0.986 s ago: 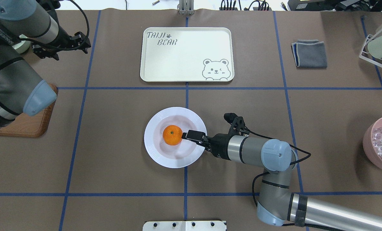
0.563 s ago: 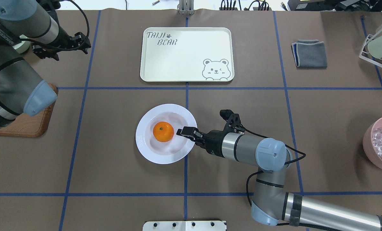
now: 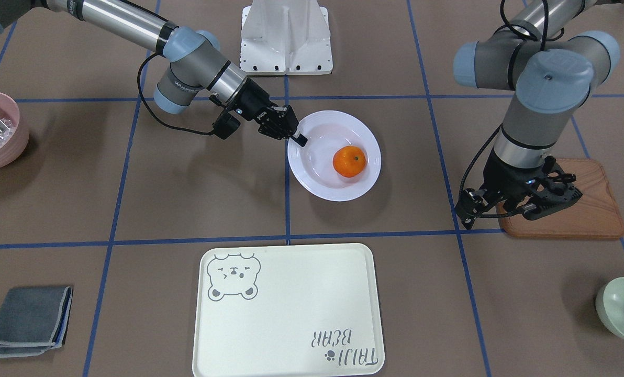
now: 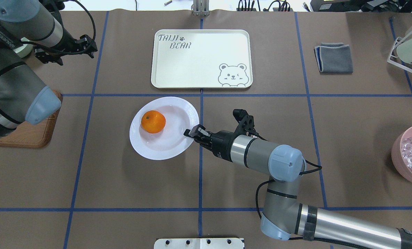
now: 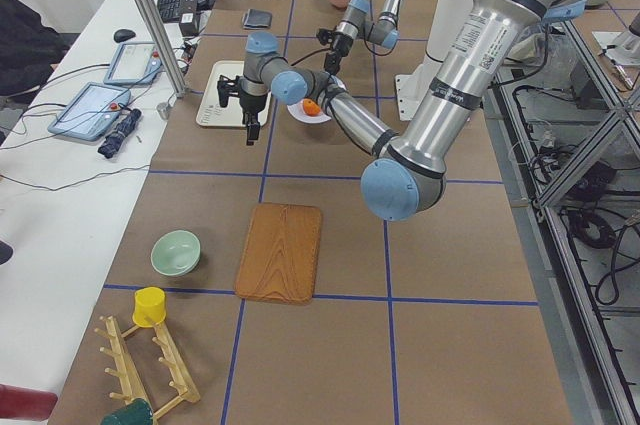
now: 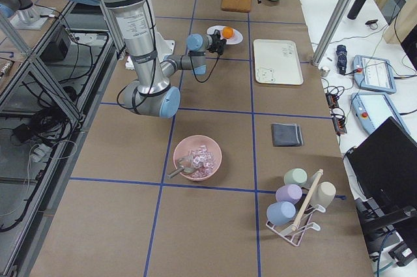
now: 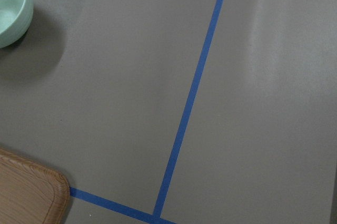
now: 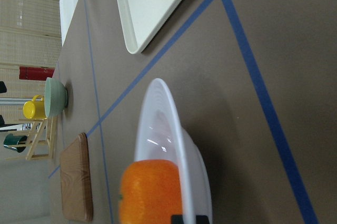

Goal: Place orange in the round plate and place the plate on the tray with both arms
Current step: 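Carry the plate with the orange onto the bear tray with the right gripper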

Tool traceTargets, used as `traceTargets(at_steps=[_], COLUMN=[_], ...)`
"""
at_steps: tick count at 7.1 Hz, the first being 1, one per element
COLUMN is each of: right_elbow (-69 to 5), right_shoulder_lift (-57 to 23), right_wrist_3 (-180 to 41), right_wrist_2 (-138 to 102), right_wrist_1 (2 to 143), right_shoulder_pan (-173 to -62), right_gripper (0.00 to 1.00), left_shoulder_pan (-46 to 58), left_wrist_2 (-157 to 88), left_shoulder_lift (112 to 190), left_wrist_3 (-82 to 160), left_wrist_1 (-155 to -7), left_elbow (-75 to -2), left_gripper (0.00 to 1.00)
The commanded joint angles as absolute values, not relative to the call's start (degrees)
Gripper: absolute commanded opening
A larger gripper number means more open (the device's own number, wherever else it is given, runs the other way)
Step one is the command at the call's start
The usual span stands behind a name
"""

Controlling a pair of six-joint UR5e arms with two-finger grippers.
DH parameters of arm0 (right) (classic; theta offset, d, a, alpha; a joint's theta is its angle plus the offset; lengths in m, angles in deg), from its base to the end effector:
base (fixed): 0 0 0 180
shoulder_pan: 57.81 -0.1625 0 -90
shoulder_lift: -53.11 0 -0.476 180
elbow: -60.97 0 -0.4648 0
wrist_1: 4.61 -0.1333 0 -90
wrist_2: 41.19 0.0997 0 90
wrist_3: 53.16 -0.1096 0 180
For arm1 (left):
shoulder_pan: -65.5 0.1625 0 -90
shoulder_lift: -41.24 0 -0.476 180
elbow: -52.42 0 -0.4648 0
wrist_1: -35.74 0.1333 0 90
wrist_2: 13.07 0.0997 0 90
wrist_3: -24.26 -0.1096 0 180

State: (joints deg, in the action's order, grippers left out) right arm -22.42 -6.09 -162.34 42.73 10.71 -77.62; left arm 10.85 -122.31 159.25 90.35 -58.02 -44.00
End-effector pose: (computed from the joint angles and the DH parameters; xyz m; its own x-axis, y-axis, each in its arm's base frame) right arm -0.6659 -0.3939 0.2656 -0.2801 0.2463 0.9278 -0.3636 0.8673 -0.3400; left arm 0.3542 -0.6673 0.3396 0.6800 -0.2973 -0.6702 0.4119 0.9111 0.0138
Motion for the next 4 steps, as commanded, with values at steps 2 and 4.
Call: traceTargets(at_steps=[2, 4], right_elbow=[-21.83, -14.32], right_shoulder_lift=[-3.5, 1.21], right_wrist_3=[-168.61, -168.99], right_wrist_2=[41.52, 41.43], right_wrist_1=[11.21, 14.53], right_shoulder_pan=[-84.67, -90.12], right_gripper=[0.0, 0.0], left_shoulder_pan=[10.83, 10.83], left_wrist_2=[-122.31, -122.31], left_shoulder_lift=[159.19, 159.19], left_wrist_3=[90.35, 90.35], left_wrist_1=[-57.95, -57.95], left_elbow=[-44.0, -44.0], left_gripper=[0.98, 0.98])
